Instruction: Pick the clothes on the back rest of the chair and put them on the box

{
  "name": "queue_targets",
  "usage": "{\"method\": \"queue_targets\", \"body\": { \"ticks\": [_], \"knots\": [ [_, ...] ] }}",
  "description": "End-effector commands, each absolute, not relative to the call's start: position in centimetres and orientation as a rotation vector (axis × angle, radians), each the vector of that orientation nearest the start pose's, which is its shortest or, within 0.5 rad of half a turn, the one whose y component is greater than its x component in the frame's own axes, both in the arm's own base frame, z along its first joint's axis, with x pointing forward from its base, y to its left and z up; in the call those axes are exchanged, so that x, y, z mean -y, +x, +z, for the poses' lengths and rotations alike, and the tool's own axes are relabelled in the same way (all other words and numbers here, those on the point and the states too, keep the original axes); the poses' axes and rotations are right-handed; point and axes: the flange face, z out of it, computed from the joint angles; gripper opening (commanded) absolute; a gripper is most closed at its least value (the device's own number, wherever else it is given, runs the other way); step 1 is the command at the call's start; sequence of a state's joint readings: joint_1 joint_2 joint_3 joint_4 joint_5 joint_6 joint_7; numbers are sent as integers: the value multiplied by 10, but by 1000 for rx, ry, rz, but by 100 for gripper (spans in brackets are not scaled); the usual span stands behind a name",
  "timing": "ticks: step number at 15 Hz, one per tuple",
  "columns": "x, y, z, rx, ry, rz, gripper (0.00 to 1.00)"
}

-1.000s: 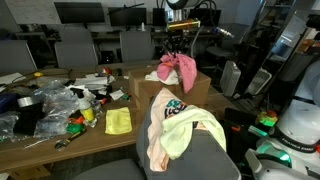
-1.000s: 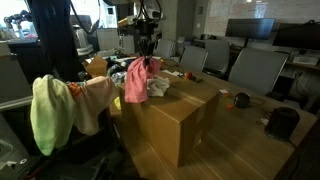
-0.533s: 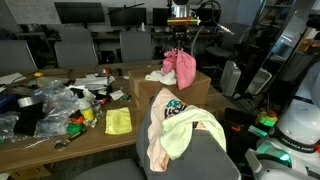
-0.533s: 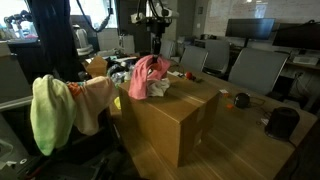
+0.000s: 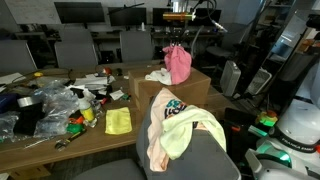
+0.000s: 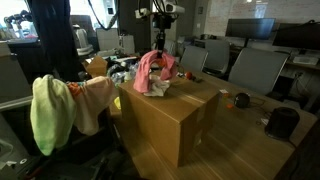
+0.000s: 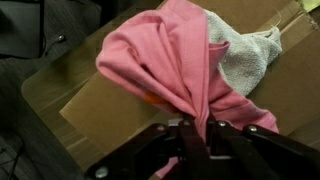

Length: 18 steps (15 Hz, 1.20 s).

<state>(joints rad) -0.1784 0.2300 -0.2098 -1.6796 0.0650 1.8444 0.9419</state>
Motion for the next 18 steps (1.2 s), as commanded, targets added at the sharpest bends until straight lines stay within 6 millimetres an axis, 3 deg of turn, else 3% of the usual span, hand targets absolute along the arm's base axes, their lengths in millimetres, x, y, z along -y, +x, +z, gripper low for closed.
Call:
{"method": "queue_targets", "body": {
  "ticks": [1,2,4,11,14,18],
  "knots": [
    [229,596,455,-1949,-2431,180,4],
    [228,598,448,-1901,-2447,237,38],
    [225,598,433,-1850,-2483,342,44],
    [207,587,390,-1597,-2636,616,97],
    [191,578,383,-1467,-2725,661,100],
    [149,558,379,-1182,-2888,690,100]
  ]
}}
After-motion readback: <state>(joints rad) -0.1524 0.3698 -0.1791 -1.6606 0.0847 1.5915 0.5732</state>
